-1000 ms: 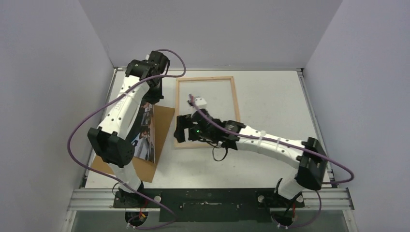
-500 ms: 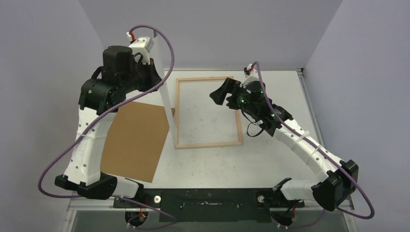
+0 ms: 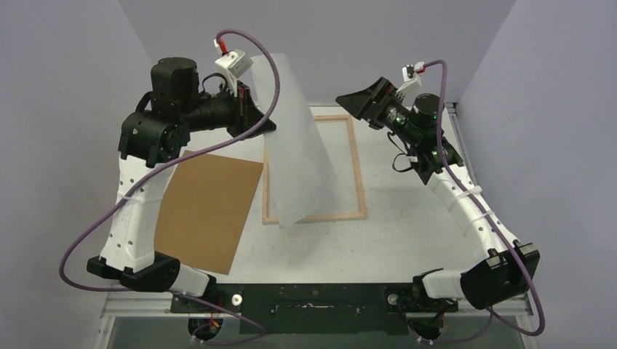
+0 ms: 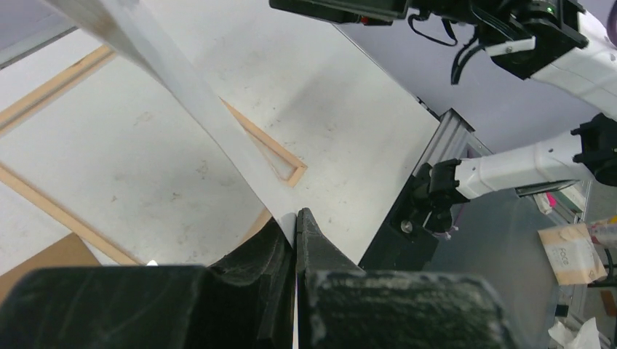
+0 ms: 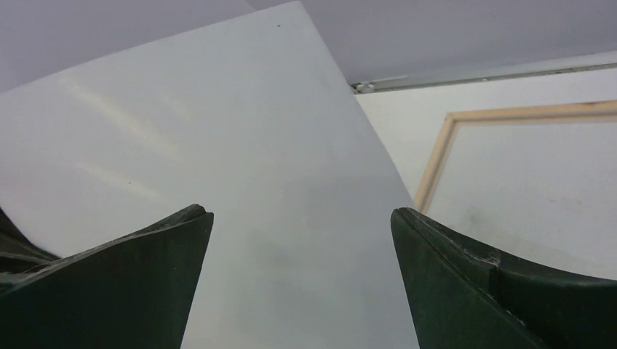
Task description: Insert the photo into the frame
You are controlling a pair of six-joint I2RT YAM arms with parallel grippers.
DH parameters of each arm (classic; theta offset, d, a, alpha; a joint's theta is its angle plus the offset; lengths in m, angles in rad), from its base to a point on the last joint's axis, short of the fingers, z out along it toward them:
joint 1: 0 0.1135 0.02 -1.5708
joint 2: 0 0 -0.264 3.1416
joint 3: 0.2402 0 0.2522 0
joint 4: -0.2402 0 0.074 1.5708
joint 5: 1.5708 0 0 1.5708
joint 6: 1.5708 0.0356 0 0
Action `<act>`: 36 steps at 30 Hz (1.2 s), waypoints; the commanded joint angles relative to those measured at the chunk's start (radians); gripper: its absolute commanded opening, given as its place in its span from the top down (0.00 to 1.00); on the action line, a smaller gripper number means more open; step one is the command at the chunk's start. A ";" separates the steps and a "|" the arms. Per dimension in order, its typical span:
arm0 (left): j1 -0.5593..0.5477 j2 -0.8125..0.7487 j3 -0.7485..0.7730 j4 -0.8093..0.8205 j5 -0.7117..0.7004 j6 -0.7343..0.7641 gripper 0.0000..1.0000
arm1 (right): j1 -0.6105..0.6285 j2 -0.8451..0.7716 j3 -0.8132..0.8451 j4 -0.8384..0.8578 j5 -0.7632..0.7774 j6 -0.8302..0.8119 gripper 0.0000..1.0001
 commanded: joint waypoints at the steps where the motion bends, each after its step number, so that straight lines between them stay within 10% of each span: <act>1: 0.003 -0.060 -0.038 0.017 0.074 0.060 1.00 | -0.008 -0.008 0.048 0.193 -0.157 0.120 0.00; 15: 0.284 0.253 -0.489 0.542 0.288 -0.390 1.00 | -0.009 -0.018 0.007 -0.137 -0.009 -0.079 0.00; 24: 0.313 0.764 0.001 -0.021 0.300 -0.084 1.00 | -0.008 0.044 -0.023 -0.273 0.138 -0.137 0.01; 36: 0.325 0.721 -0.036 -0.074 0.418 0.030 1.00 | -0.003 0.180 -0.064 -0.368 0.361 -0.197 0.05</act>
